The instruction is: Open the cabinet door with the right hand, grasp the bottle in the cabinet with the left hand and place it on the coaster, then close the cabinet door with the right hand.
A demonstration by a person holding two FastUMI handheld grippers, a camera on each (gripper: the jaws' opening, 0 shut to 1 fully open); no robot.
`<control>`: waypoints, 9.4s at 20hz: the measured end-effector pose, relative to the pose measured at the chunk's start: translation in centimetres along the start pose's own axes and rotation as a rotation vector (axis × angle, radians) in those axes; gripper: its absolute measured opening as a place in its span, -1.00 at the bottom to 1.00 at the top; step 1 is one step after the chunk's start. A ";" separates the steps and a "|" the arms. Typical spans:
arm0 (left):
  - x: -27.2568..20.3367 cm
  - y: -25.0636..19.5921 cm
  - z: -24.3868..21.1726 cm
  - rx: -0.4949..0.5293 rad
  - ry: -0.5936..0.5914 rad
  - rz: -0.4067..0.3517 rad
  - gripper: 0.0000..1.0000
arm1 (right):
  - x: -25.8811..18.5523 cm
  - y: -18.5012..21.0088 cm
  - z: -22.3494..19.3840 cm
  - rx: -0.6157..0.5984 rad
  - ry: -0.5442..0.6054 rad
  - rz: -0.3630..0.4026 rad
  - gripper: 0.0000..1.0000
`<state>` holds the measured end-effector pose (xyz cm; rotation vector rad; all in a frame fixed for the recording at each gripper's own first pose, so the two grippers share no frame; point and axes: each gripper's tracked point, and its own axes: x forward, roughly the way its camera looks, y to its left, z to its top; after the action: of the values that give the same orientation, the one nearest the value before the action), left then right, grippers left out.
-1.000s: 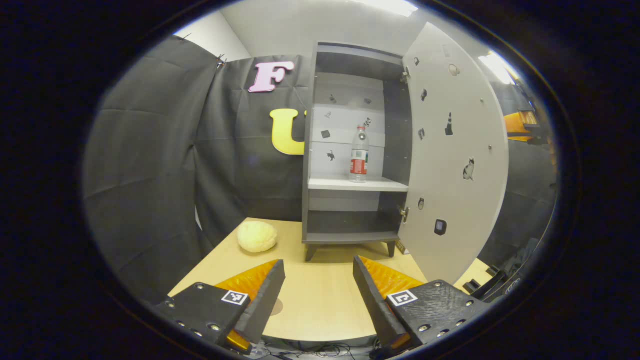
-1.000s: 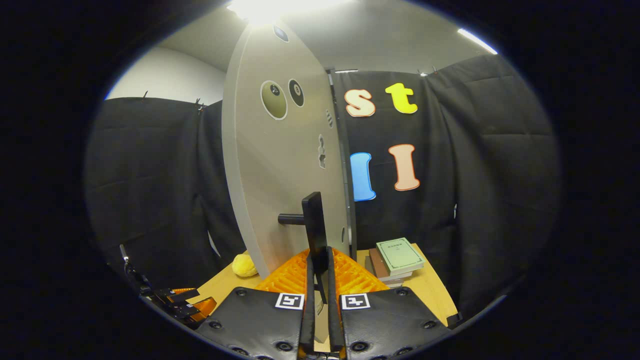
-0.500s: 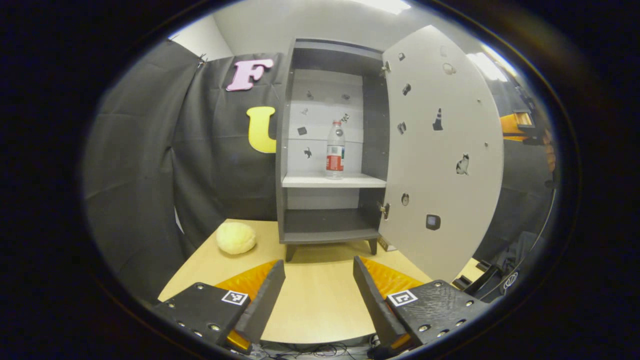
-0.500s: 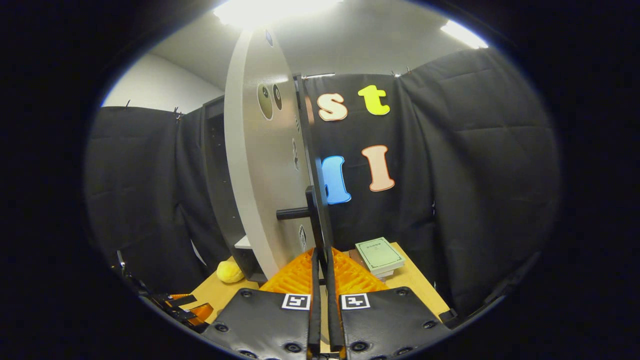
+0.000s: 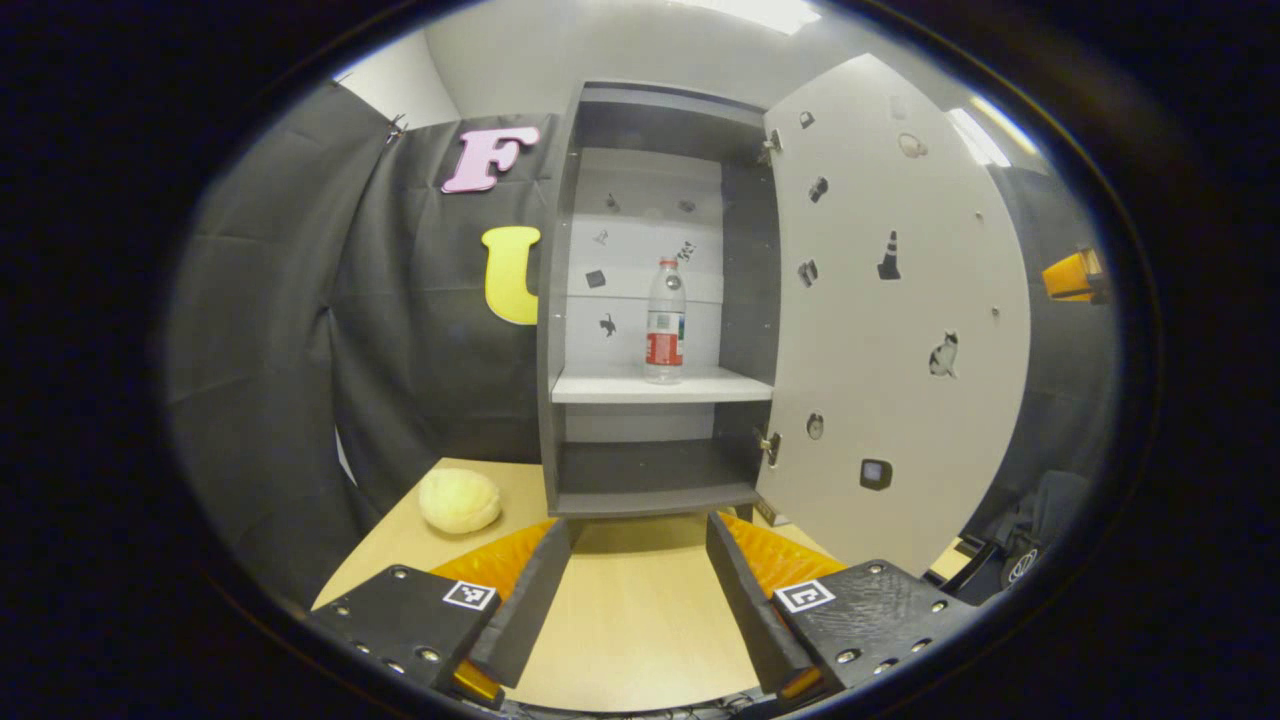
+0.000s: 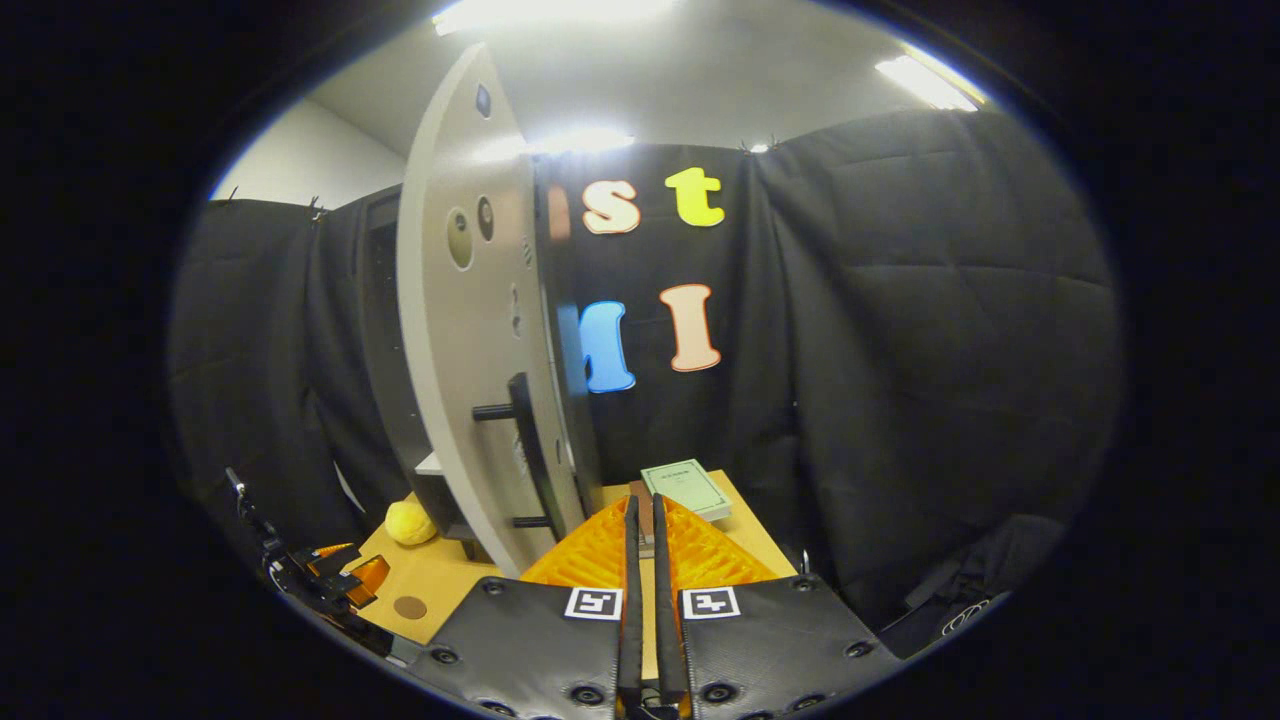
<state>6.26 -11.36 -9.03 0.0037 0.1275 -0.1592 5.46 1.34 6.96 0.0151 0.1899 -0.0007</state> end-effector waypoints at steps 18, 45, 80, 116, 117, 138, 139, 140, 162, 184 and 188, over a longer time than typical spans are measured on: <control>21.5 -1.4 19.5 -0.017 -0.183 -0.072 0.66 | 12.0 -8.8 3.9 0.026 -0.092 -0.171 0.80; 38.7 -4.7 17.6 0.065 -0.100 -0.135 0.65 | 17.8 -12.1 2.0 0.039 -0.059 -0.250 0.94; 15.1 6.2 15.4 0.083 -0.117 -0.060 0.43 | 16.5 -7.4 0.7 0.093 -0.073 -0.144 0.94; 5.8 20.4 -22.5 -0.031 0.099 0.218 0.50 | 8.3 -6.4 -5.5 0.126 0.039 -0.216 0.94; 5.7 20.5 -22.5 -0.029 0.098 0.223 0.53 | 8.4 -6.1 -5.6 0.132 0.043 -0.208 0.94; 3.2 19.9 -13.5 -0.001 -0.006 0.232 0.60 | 10.2 -5.3 -8.6 0.146 0.088 -0.167 0.94; 3.2 19.9 -12.8 -0.001 -0.018 0.233 0.60 | 10.1 -5.4 -8.6 0.143 0.088 -0.167 0.94; 3.1 19.9 -12.0 -0.001 -0.030 0.235 0.55 | 10.1 -5.4 -8.6 0.141 0.087 -0.169 0.94; -8.0 8.5 8.0 -0.055 -0.196 0.307 0.53 | 9.0 -1.9 -1.9 0.051 -0.021 0.120 0.94; -10.7 7.7 3.6 -0.007 -0.056 0.256 0.77 | 6.2 4.8 0.4 -0.044 -0.072 0.153 0.93; -10.5 11.0 2.4 -0.017 -0.052 0.284 0.77 | 5.7 8.8 -0.4 -0.047 -0.054 0.181 0.93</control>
<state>-1.96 1.08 -5.34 0.0008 0.0748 0.1253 10.98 10.20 5.65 -0.0142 0.1342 0.1835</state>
